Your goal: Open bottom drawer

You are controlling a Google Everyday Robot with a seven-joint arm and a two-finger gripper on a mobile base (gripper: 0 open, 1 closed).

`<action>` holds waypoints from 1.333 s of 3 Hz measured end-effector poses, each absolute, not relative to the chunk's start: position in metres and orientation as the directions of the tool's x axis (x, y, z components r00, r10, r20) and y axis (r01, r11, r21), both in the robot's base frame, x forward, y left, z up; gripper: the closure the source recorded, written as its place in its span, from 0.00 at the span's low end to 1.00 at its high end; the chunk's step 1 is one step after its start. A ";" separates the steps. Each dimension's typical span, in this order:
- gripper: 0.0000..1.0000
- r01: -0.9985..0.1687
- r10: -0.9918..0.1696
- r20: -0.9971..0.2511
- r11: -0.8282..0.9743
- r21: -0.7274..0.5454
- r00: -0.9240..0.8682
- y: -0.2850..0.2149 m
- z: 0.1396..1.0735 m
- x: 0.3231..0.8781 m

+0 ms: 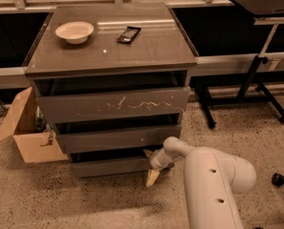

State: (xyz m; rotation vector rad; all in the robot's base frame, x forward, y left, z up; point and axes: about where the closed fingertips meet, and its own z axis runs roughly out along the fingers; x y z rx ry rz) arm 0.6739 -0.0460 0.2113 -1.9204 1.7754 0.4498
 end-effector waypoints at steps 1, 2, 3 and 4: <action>0.15 -0.990 -0.812 -0.572 -0.050 -0.129 0.116 -0.038 0.196 0.683; 0.46 -0.990 -0.786 -0.605 -0.066 -0.127 0.130 -0.032 0.192 0.682; 0.69 -0.991 -0.727 -0.673 -0.083 -0.108 0.134 -0.025 0.190 0.668; 0.92 -0.991 -0.723 -0.678 -0.083 -0.107 0.134 -0.025 0.192 0.669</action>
Offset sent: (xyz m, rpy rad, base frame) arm 0.0139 0.0166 -0.0173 0.0858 -0.0037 0.0560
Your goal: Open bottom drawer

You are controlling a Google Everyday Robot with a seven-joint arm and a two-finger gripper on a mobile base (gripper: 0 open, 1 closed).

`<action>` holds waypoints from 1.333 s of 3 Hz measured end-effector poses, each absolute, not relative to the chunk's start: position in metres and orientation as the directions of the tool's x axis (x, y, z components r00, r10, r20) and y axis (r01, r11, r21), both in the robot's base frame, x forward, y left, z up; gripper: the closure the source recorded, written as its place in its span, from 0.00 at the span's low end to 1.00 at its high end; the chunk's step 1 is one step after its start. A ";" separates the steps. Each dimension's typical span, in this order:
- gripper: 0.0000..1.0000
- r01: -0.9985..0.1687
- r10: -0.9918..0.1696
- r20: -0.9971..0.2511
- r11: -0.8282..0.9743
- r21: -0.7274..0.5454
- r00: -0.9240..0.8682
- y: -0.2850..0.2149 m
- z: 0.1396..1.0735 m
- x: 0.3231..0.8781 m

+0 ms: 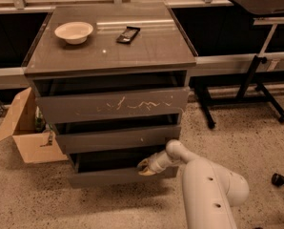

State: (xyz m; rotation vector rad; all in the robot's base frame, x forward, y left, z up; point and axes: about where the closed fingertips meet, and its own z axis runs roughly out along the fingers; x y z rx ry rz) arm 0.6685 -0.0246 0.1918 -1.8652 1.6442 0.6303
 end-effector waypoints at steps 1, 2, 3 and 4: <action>0.93 -0.987 -0.664 -0.730 -0.123 -0.105 0.161 -0.012 0.201 0.660; 0.69 -0.987 -0.662 -0.732 -0.125 -0.105 0.162 -0.013 0.202 0.660; 0.47 -0.987 -0.662 -0.732 -0.125 -0.105 0.162 -0.013 0.202 0.660; 0.25 -0.987 -0.662 -0.732 -0.125 -0.105 0.162 -0.013 0.202 0.660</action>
Offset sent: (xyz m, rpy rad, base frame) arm -0.0083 0.0126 0.0098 0.0756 0.0094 0.0500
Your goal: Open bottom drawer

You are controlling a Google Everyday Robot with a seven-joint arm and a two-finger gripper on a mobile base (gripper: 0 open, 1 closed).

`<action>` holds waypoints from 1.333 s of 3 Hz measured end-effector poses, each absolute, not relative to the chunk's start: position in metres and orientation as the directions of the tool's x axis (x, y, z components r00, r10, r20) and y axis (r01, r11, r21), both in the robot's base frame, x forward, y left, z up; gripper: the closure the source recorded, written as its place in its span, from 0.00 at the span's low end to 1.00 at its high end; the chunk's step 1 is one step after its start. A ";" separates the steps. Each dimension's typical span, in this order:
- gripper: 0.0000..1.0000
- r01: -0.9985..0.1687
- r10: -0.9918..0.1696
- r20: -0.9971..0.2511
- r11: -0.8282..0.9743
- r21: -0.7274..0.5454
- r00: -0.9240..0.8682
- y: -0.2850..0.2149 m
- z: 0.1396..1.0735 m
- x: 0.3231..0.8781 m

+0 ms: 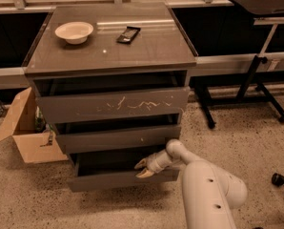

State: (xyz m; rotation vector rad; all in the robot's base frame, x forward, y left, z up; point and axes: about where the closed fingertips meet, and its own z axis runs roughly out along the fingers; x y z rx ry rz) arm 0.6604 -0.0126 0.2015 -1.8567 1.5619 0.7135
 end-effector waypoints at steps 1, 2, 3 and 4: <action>0.01 -0.987 -0.662 -0.732 -0.125 -0.105 0.162 -0.013 0.201 0.660; 0.00 -0.987 -0.647 -0.747 -0.137 -0.083 0.153 -0.006 0.200 0.650; 0.00 -0.981 -0.624 -0.771 -0.194 -0.010 0.131 0.010 0.201 0.622; 0.00 -0.977 -0.636 -0.768 -0.200 0.074 0.073 0.011 0.199 0.597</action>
Offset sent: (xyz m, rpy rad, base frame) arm -0.0082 0.0026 0.0001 0.0330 0.0216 0.0040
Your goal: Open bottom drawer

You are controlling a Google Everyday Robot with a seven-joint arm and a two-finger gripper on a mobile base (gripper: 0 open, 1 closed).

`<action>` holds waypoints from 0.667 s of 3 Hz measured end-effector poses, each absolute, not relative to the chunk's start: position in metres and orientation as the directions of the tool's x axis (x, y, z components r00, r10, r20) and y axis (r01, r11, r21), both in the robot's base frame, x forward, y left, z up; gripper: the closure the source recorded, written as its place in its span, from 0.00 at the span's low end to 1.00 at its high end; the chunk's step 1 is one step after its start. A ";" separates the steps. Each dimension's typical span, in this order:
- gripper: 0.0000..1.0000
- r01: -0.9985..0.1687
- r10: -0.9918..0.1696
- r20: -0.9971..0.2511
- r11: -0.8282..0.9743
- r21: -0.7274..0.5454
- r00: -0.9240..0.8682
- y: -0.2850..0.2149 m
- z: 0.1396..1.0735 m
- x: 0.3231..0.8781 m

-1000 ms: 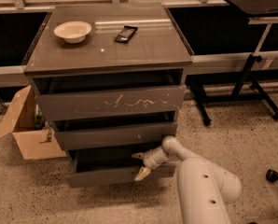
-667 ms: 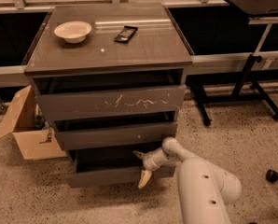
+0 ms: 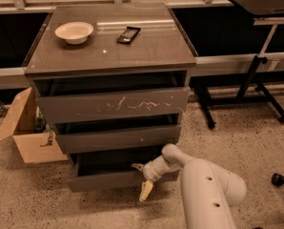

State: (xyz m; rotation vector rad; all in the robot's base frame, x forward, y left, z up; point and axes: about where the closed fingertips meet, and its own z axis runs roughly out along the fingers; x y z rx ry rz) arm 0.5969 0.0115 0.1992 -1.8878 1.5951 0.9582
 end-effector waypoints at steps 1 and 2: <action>0.26 -0.968 -0.646 -0.763 -0.207 0.143 0.025 0.017 0.203 0.577; 0.50 -0.960 -0.646 -0.763 -0.224 0.169 0.017 0.024 0.207 0.569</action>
Offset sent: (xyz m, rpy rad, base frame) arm -0.0335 0.0143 0.0170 -0.0178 0.1168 0.0376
